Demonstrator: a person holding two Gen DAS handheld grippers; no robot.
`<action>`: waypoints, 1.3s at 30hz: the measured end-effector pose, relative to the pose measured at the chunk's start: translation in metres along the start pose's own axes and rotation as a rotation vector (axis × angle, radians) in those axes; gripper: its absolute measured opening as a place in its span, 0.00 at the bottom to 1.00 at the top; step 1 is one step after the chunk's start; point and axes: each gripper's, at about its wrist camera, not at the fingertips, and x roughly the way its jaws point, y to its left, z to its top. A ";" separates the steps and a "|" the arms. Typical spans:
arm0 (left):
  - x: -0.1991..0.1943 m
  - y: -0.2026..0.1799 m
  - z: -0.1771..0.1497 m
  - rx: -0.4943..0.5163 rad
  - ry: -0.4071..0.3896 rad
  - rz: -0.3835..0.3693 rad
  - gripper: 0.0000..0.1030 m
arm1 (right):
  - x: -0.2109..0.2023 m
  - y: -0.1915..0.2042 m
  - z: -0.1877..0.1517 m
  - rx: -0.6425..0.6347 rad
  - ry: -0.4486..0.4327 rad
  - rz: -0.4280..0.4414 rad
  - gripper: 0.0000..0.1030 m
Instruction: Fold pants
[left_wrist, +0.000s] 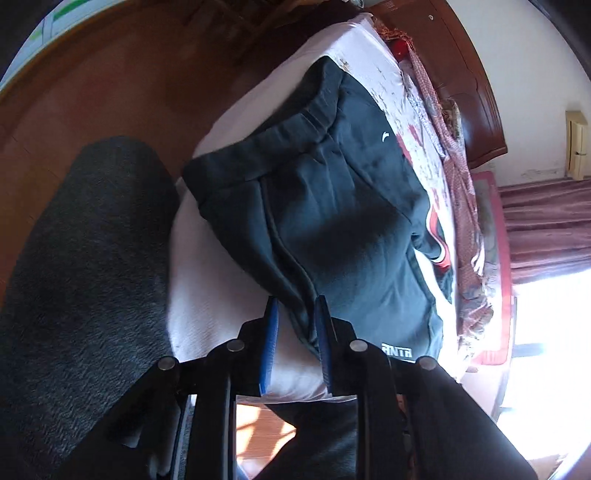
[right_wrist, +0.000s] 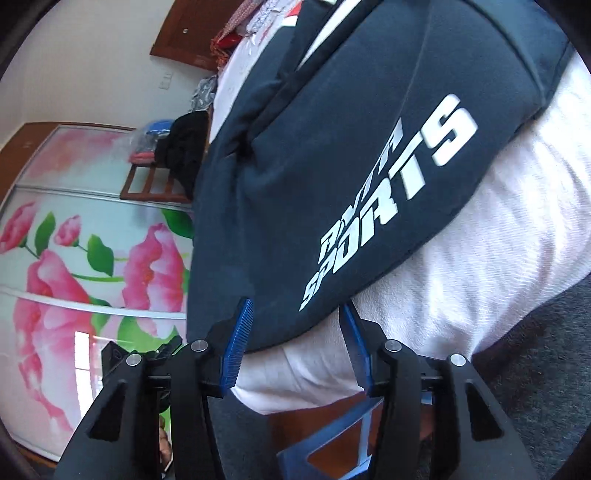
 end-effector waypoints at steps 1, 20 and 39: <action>-0.007 -0.010 0.003 0.044 -0.045 0.022 0.43 | -0.018 -0.006 0.003 -0.006 -0.050 -0.009 0.48; 0.023 -0.105 -0.051 0.571 -0.006 0.028 0.98 | -0.220 -0.186 0.184 0.391 -0.681 -0.612 0.46; 0.077 -0.084 -0.043 0.466 0.072 0.117 0.98 | -0.231 -0.198 0.165 0.239 -0.698 -0.807 0.11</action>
